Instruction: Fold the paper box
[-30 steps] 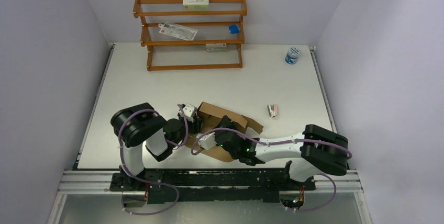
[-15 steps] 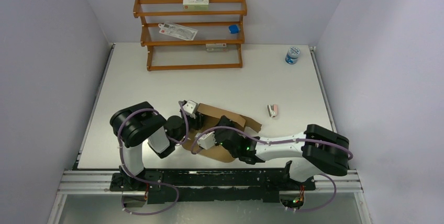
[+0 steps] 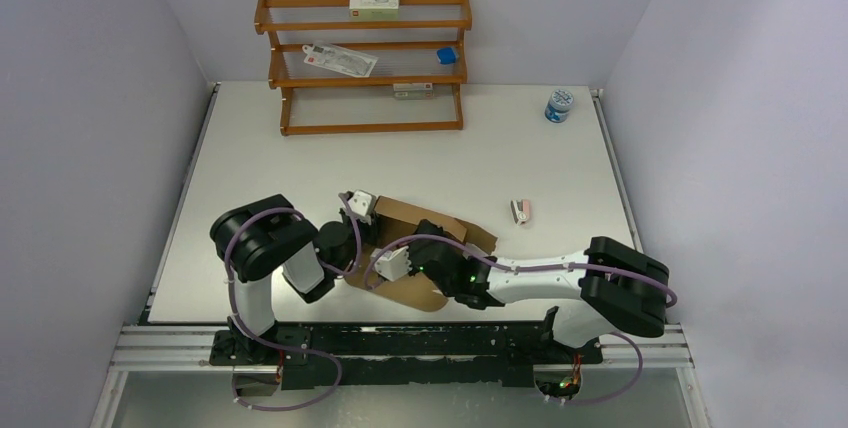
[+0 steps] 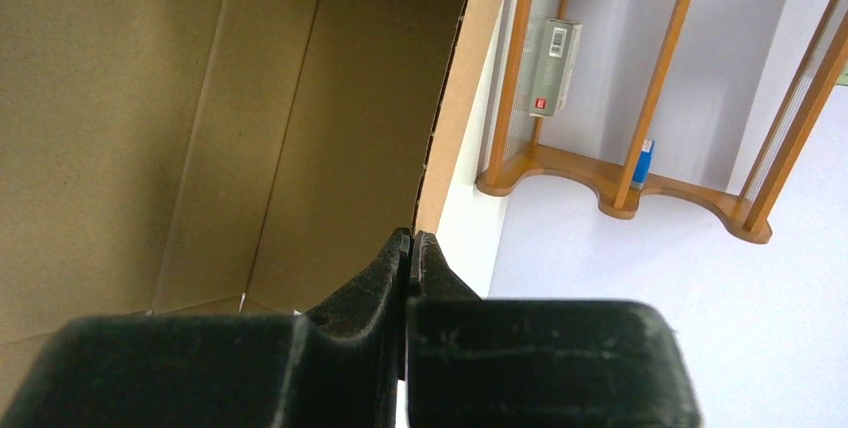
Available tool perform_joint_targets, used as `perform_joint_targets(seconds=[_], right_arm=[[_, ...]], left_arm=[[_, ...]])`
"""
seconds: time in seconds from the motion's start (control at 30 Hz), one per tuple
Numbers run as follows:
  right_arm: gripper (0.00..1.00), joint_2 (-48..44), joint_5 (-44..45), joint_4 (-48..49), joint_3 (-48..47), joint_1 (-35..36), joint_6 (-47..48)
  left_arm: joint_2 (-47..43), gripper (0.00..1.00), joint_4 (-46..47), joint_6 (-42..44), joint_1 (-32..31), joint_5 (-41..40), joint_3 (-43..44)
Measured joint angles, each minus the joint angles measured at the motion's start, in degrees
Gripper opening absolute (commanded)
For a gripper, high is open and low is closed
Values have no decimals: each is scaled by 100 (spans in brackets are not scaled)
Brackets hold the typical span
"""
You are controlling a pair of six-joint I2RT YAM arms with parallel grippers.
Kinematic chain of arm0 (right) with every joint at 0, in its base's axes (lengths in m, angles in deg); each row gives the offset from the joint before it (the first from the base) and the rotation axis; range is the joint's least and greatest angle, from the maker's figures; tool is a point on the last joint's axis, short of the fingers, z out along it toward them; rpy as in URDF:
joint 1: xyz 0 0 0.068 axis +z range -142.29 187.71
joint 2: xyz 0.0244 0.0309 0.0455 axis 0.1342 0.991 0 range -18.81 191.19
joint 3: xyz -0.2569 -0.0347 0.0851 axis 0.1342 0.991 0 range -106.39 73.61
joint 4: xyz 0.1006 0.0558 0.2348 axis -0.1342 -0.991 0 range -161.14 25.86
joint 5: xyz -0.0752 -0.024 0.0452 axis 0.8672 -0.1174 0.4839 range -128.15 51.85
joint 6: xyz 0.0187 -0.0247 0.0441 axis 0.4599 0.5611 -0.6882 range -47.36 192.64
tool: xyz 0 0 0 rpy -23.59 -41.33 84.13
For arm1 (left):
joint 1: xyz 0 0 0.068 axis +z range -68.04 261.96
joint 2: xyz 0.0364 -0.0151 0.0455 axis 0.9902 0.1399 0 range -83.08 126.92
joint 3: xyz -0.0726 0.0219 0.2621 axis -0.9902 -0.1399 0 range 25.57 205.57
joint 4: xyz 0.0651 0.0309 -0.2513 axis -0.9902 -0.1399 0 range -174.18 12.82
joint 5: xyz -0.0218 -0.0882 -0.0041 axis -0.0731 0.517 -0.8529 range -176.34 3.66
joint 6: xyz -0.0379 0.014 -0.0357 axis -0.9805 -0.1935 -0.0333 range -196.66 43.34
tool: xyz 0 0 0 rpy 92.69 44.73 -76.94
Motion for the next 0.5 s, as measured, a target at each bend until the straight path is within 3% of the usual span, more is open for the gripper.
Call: perform_joint_targets(seconds=[0.5], right_arm=[[0,7,-352,-289,-256,2,-269]], left_arm=[[13,12,22,-35,-579,-1746,-33]])
